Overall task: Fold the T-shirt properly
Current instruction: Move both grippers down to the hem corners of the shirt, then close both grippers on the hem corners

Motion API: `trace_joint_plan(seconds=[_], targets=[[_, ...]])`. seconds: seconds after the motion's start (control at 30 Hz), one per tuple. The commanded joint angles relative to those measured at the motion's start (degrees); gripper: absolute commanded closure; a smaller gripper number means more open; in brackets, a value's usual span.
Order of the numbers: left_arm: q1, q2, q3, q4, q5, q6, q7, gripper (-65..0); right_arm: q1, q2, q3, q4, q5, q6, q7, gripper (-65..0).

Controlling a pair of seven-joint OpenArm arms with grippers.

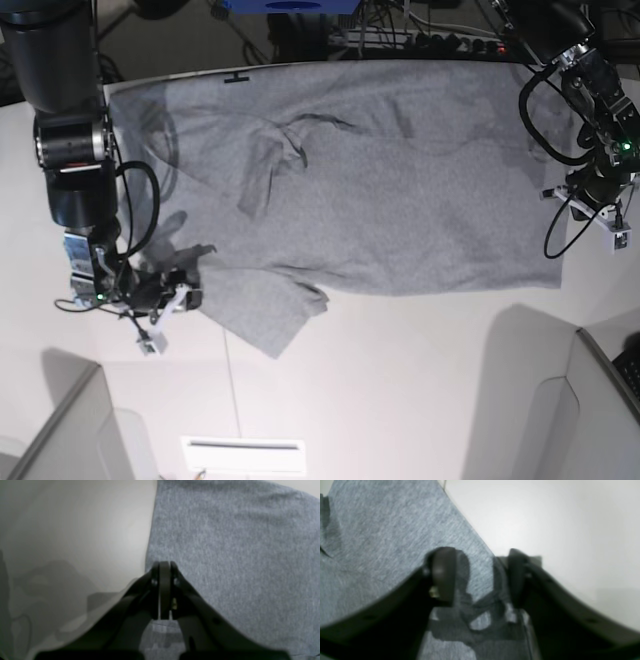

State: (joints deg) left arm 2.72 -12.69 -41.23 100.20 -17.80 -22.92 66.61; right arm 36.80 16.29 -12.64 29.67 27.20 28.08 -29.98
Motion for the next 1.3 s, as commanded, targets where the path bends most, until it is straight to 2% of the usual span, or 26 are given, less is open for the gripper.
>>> trace_joint_plan(seconds=[0.0, 0.2, 0.27, 0.33, 0.37, 0.5, 0.53, 0.6, 0.7, 0.9, 1.07, 1.27], targets=[[-0.66, -1.16, -0.13, 0.85, -0.26, -0.07, -1.16, 0.0, 0.35, 0.1, -0.23, 0.09, -0.61, 0.28, -3.3, -18.8], [-3.73, -3.8, 0.13, -3.1, -0.26, -0.07, -1.07, 0.0, 0.52, 0.19, -0.23, 0.09, -0.61, 0.19, -4.53, -0.6], [-5.84, -4.94, 0.13, -7.24, -0.26, -0.07, -0.98, -0.3, 0.61, 0.19, -0.23, 0.09, -0.61, 0.19, -4.53, 0.0], [-7.42, -6.08, 0.13, -10.75, -0.26, -0.07, -0.98, -11.8, 0.61, 0.28, -0.23, 0.09, -0.61, 0.19, -4.53, 0.0], [-8.3, -6.7, 0.49, -12.69, -0.26, -0.07, -0.98, -20.1, 0.61, 0.36, -0.23, 0.09, -0.61, 0.19, -4.53, 0.0], [-12.17, -9.77, 7.96, -17.79, -0.26, -0.07, -1.25, -48.2, 0.79, 0.45, -0.32, 0.09, -0.61, 0.19, -4.53, 0.0], [-13.67, -9.77, 9.54, -18.93, -0.26, -0.07, -1.33, -54.0, 0.79, 0.45, -0.32, 0.09, -0.61, 0.19, -4.53, 0.0], [-16.22, -9.77, 11.56, -21.74, -0.26, 0.02, -2.83, -60.6, 0.87, 0.45, -0.32, 0.18, -0.61, 0.19, -4.62, 0.0], [-19.29, -9.86, 13.67, -26.84, 1.85, 0.02, -6.52, -61.4, 1.14, 0.45, -0.32, 0.18, -0.61, 0.19, -4.62, 0.0], [-28.08, -9.42, 15.87, -40.99, 11.34, 0.02, -12.85, -60.9, 2.1, 0.45, -0.15, 0.61, -0.61, 0.19, -6.37, 0.0], [-31.69, -9.69, 16.13, -49.43, 12.66, 0.02, -19.8, -60.9, 2.28, 0.45, -0.23, 0.61, -0.61, 0.19, -6.46, 0.0], [-35.12, -9.77, 16.13, -58.05, 12.66, 0.02, -23.58, -60.9, 2.37, 0.45, -0.06, 0.61, -0.61, 0.19, -6.46, 0.0]])
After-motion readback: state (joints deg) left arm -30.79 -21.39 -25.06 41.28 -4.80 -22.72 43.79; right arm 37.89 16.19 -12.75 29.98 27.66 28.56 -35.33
